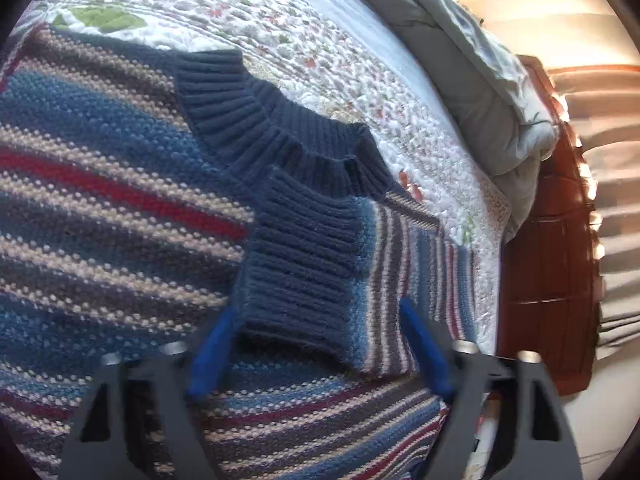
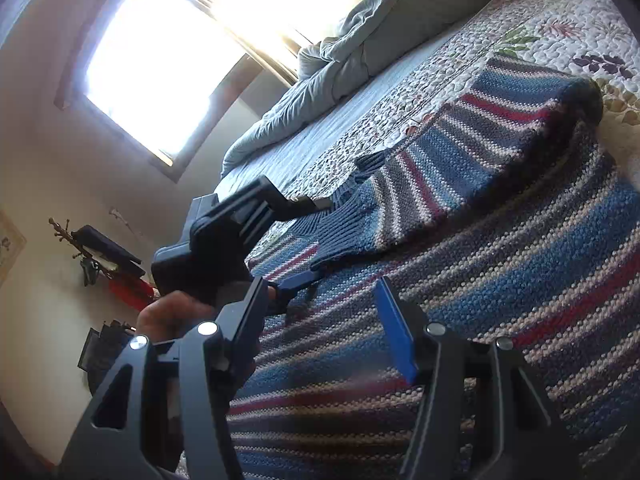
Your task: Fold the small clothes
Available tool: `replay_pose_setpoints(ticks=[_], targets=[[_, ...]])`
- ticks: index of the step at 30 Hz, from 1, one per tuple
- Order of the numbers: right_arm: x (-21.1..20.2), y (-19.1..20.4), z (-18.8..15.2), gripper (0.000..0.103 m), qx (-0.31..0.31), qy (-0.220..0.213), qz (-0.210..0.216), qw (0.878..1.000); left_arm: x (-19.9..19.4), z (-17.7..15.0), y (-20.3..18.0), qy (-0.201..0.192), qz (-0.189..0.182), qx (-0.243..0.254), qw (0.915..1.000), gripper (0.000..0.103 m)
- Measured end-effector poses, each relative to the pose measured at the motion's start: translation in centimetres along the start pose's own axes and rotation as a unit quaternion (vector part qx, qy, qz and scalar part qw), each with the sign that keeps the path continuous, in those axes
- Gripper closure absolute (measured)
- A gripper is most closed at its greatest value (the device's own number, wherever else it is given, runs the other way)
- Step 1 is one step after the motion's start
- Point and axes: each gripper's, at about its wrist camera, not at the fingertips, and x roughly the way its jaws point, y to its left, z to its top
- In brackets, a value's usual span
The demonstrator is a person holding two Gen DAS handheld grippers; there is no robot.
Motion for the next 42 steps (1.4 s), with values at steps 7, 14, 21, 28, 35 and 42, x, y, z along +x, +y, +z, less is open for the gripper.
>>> replay_pose_setpoints(ticks=[7,14,21,28,35,42], targets=[[-0.1,-0.3,0.2,0.047,-0.002,-0.005,0.0,1.0,-0.2,0.3,1.1,0.009,0.035,0.0,0.9994,0.088],[0.4,-0.1,0.2,0.047,-0.01,0.001,0.002,1.0,-1.5,-0.5,-1.3,-0.017,0.048,0.054,0.9972,0.095],[0.8,0.4,-0.1,0.047,-0.026,0.011,0.0,1.0,-6.4,-0.3,-3.4,-0.051,0.046,0.1,0.9926,0.095],[1.2,1.2,-0.6,0.047,-0.047,0.017,-0.002,0.999,-10.2,0.6,0.6,-0.07,0.068,0.084,0.9916,0.095],[1.6,1.3,-0.7,0.047,-0.051,0.022,-0.005,0.998,-11.3,0.7,4.2,-0.069,0.072,0.061,0.9931,0.095],[1.9,1.4,-0.8,0.047,-0.057,0.024,-0.008,0.998,-10.5,0.3,7.1,-0.063,0.077,0.039,0.9943,0.095]])
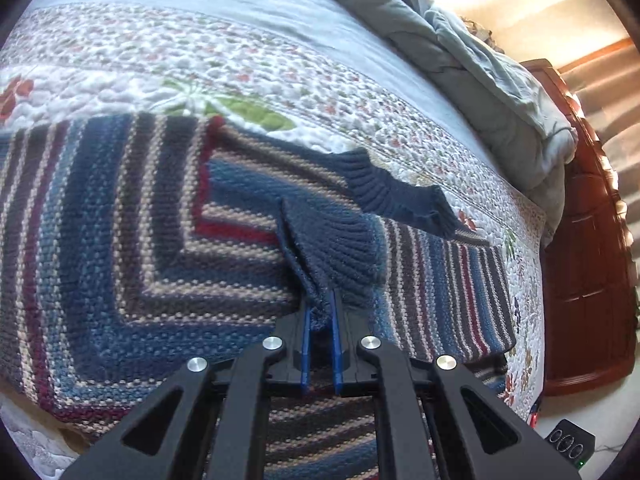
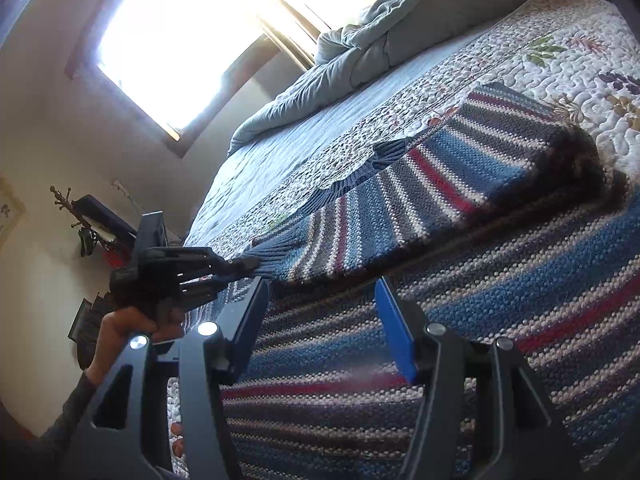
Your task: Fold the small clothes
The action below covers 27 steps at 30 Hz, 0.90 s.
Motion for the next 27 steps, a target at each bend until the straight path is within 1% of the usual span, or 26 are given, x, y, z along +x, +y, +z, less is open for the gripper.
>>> replay_pose_setpoints(ticks=[8,9,11,12,14,15,16,17,18,19,21,22,25,27], targets=[[0.2,-0.2,0.0,0.047,0.003,0.003,0.002,1.0,0.6,-1.8,1.7,0.008,0.0,-0.01,0.9999,0.095],[0.2,-0.2,0.0,0.047,0.002,0.004,0.003,1.0,0.7,-1.8,1.9,0.011,-0.003,-0.014,0.9998,0.094],[0.2,-0.3,0.1,0.047,0.001,0.005,0.004,1.0,0.6,-1.6,2.5,0.014,-0.011,-0.03,0.9994,0.088],[0.2,-0.3,0.0,0.047,0.002,0.005,0.004,1.0,0.2,-1.5,2.5,0.007,-0.008,-0.033,0.9994,0.087],[0.3,-0.6,0.2,0.047,0.006,0.005,0.004,1.0,-1.5,-1.3,2.0,-0.024,0.02,-0.028,0.9991,0.084],[0.3,-0.6,0.2,0.047,0.008,0.005,0.005,1.0,-2.4,-1.2,1.5,-0.041,0.028,-0.019,0.9986,0.079],[0.3,-0.7,0.2,0.047,0.01,0.006,0.005,1.0,-3.3,-1.1,0.7,-0.058,0.027,-0.01,0.9979,0.077],[0.3,-0.7,0.2,0.047,0.01,0.006,0.006,1.0,-3.7,-1.1,-0.1,-0.067,0.018,-0.005,0.9976,0.076],[0.4,-0.7,0.2,0.047,0.009,0.007,0.005,1.0,-3.8,-1.0,-0.8,-0.071,0.003,0.001,0.9975,0.073],[0.4,-0.5,0.1,0.047,0.007,0.009,0.005,1.0,-3.5,-1.0,-1.8,-0.069,-0.019,0.01,0.9974,0.069],[0.4,-0.3,-0.1,0.047,0.001,0.01,0.004,1.0,-1.9,-0.8,-3.0,-0.053,-0.051,0.013,0.9972,0.067],[0.5,-0.2,-0.2,0.047,-0.002,0.01,0.002,1.0,-1.0,-0.8,-3.2,-0.042,-0.055,0.01,0.9975,0.067],[0.4,-0.2,-0.2,0.047,0.0,0.011,0.003,1.0,1.6,-0.9,-2.6,-0.021,-0.038,-0.003,0.999,0.068],[0.4,-0.2,-0.2,0.046,-0.001,0.011,0.003,1.0,2.3,-1.2,-1.3,-0.018,-0.035,-0.019,0.999,0.069]])
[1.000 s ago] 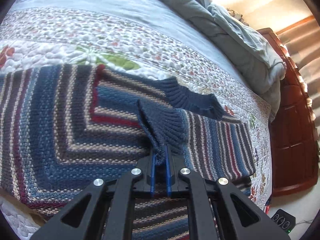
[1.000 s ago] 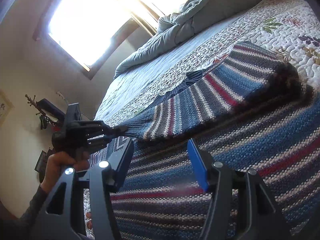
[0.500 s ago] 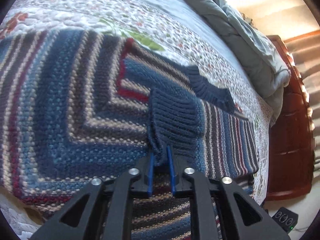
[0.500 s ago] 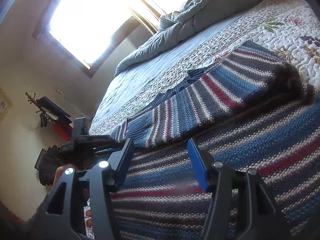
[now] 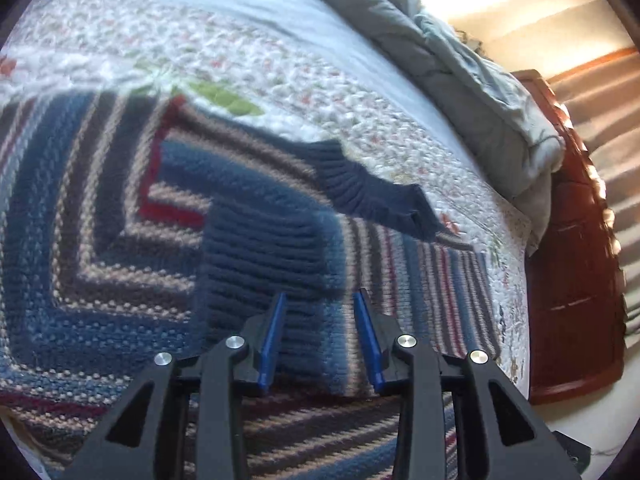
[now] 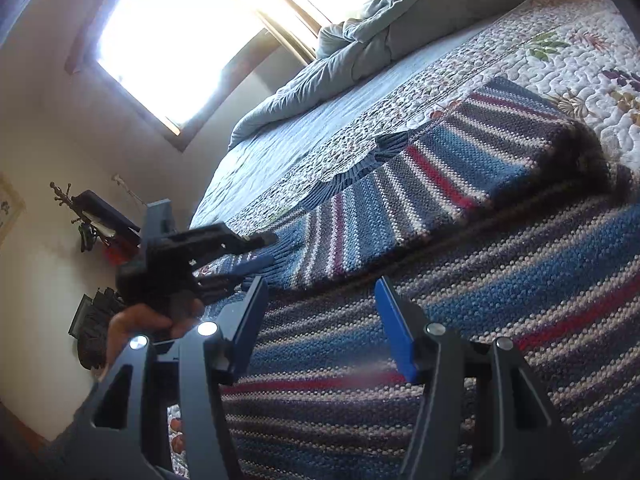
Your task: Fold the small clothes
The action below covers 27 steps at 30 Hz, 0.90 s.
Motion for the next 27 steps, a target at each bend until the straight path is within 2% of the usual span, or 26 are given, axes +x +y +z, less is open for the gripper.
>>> replay_pose_setpoints(ticks=[3,8,12,17,19,21,24,27], targets=[[0.0,0.0,0.1,0.046,-0.001,0.0,0.001,1.0,-0.4,-0.1,1.3,-0.005,-0.004,-0.012,0.9999,0.077],[-0.1,0.2,0.1,0.045,-0.004,0.002,0.001,1.0,-2.6,-0.6,3.2,-0.021,-0.008,-0.019,0.9996,0.074],[0.0,0.6,-0.1,0.045,-0.01,0.004,0.001,1.0,-5.1,-1.2,4.0,-0.038,-0.011,-0.021,0.999,0.062],[0.2,1.7,-0.5,0.044,-0.023,0.013,0.004,1.0,-11.6,-2.1,7.0,-0.097,-0.016,-0.041,0.9943,0.039],[0.3,2.2,-0.8,0.043,-0.03,0.016,0.005,0.999,-15.5,-2.5,9.6,-0.129,-0.004,-0.059,0.9899,0.032],[0.4,2.7,-1.0,0.043,-0.039,0.019,0.005,0.999,-19.1,-2.5,12.5,-0.159,0.008,-0.079,0.9841,0.03],[0.7,3.3,-1.4,0.042,-0.052,0.024,0.001,0.998,-26.1,-2.9,18.9,-0.228,0.049,-0.129,0.9638,0.027],[1.5,3.6,-2.0,0.042,-0.059,0.034,-0.003,0.998,-29.7,-3.2,24.4,-0.257,0.081,-0.176,0.9468,0.027]])
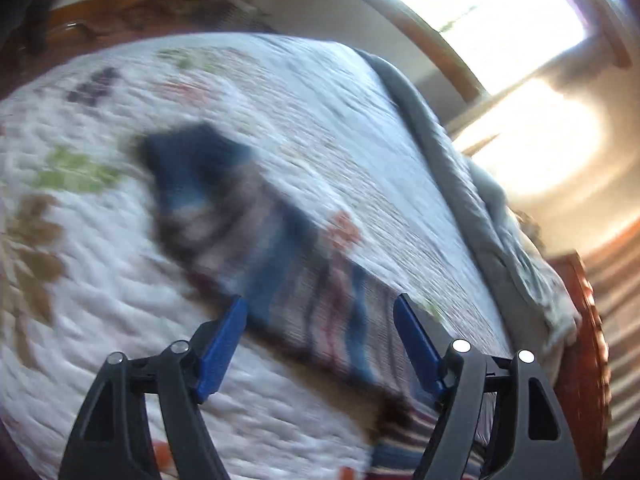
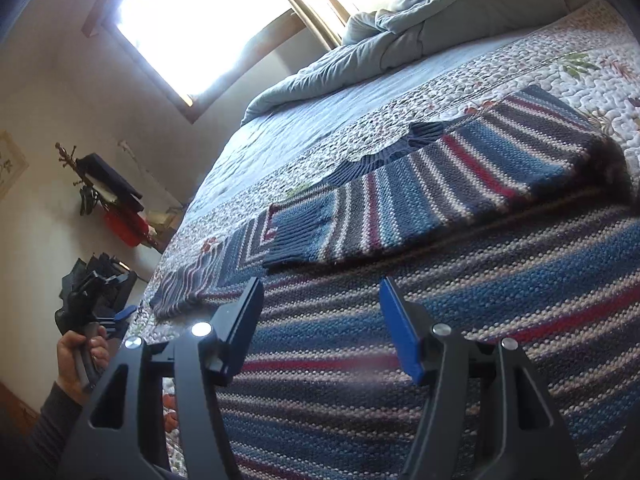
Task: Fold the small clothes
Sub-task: 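Lift the sleeve and fold it across the body toward the collar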
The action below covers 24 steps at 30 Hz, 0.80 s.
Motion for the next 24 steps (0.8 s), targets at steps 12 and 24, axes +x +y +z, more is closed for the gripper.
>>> replay_pose_setpoints(ticks=[12,24], targets=[[2.4,0.4,-1.4,0.042,-0.024,0.022,-0.03,0.999,5.7,6.5,9.7,-0.03,0.029,-0.092,0.9949,0.027],[3.9,0.3,-2.4,0.042,-0.03,0.042,-0.039,0.998,8.6,8.0,9.2,-0.023,0.06,-0.043,0.997,0.09]])
